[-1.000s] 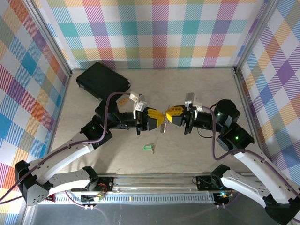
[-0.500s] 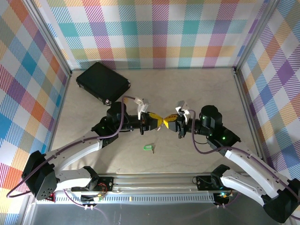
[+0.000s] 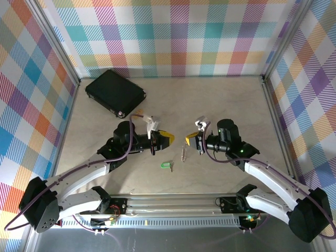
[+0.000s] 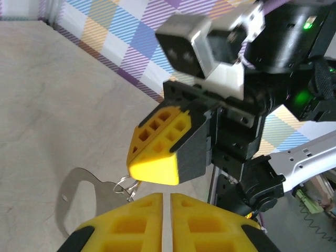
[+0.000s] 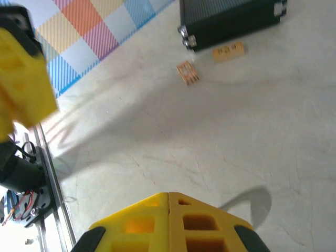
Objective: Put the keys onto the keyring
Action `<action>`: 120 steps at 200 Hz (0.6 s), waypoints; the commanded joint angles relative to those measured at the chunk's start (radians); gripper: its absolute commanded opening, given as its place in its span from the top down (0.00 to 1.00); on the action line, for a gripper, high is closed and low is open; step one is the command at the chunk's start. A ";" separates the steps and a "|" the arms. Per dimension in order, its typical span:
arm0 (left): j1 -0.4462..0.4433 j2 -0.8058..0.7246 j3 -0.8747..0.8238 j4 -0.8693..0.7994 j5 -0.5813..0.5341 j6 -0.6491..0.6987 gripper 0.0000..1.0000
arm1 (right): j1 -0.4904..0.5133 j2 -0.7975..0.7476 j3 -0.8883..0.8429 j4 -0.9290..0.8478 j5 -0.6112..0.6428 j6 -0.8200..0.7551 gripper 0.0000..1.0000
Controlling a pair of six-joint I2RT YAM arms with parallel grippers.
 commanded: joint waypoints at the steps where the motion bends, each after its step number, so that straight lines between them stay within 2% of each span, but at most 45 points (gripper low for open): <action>1: 0.022 -0.020 -0.035 -0.008 0.006 0.020 0.90 | -0.002 0.007 -0.015 0.043 -0.037 0.006 1.00; 48: 0.042 0.054 -0.048 0.035 0.103 0.027 0.88 | -0.002 0.028 -0.021 0.008 -0.068 -0.018 1.00; 102: 0.043 0.075 -0.052 0.032 0.074 0.017 0.87 | -0.003 0.031 0.017 -0.131 0.013 0.025 1.00; 120: 0.043 0.071 -0.068 0.017 0.084 0.018 0.87 | -0.003 0.020 0.031 -0.210 0.058 0.097 0.88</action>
